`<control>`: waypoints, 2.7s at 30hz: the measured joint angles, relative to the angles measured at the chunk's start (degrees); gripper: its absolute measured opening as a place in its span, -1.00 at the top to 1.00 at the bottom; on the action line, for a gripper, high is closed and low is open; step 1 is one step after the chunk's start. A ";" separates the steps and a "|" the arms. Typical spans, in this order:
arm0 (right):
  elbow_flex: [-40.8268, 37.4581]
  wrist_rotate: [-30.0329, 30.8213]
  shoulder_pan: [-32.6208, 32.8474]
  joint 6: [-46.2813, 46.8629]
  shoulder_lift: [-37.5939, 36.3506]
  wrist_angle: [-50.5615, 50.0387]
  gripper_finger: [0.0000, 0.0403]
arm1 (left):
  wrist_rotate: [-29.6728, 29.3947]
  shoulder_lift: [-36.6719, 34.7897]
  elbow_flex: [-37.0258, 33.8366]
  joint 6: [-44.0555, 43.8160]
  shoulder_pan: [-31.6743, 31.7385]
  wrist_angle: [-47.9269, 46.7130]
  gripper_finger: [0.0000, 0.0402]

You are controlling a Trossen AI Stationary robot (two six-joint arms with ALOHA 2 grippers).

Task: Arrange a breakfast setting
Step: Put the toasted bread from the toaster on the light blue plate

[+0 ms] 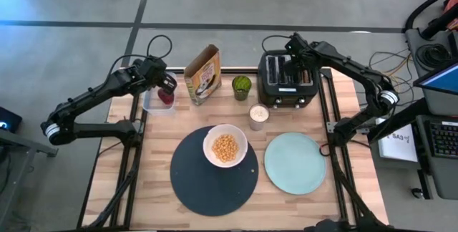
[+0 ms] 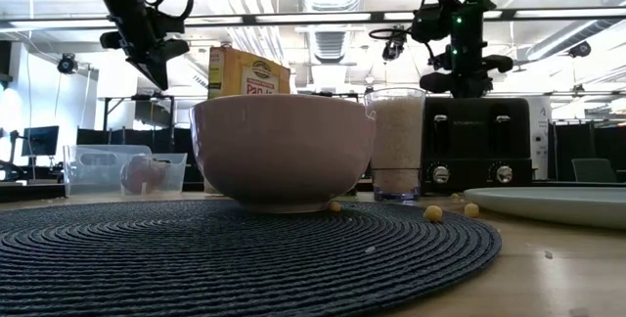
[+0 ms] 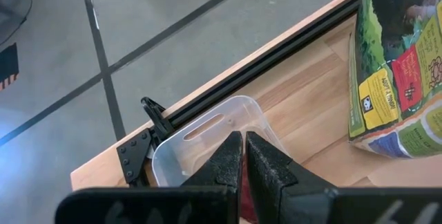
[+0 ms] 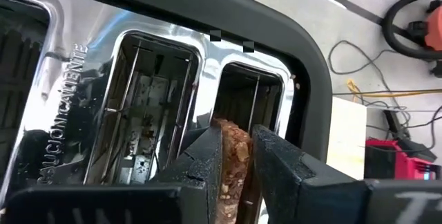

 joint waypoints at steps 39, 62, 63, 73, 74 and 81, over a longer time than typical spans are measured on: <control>2.78 2.85 -0.38 -5.24 -4.55 3.32 0.94 | 0.04 0.00 0.00 -0.87 0.00 0.84 0.99; 2.67 -36.56 3.13 -14.01 -18.95 5.41 0.95 | 0.04 0.02 0.00 -0.87 0.00 2.07 0.99; 2.50 -42.50 3.71 -14.74 -19.22 5.37 0.95 | 0.04 0.02 -0.01 -0.87 -0.01 2.07 0.99; -0.86 -62.31 18.87 -14.39 -21.38 -7.62 0.95 | 0.04 0.02 -0.64 -0.87 0.00 2.27 0.99; -1.94 -61.42 20.70 -12.78 -21.38 -7.37 0.95 | 0.04 0.02 -0.83 -0.87 -0.02 2.43 0.99; -11.36 -55.46 32.30 0.45 -22.11 -4.96 0.95 | 0.05 0.02 -1.78 -1.12 -0.11 2.53 0.99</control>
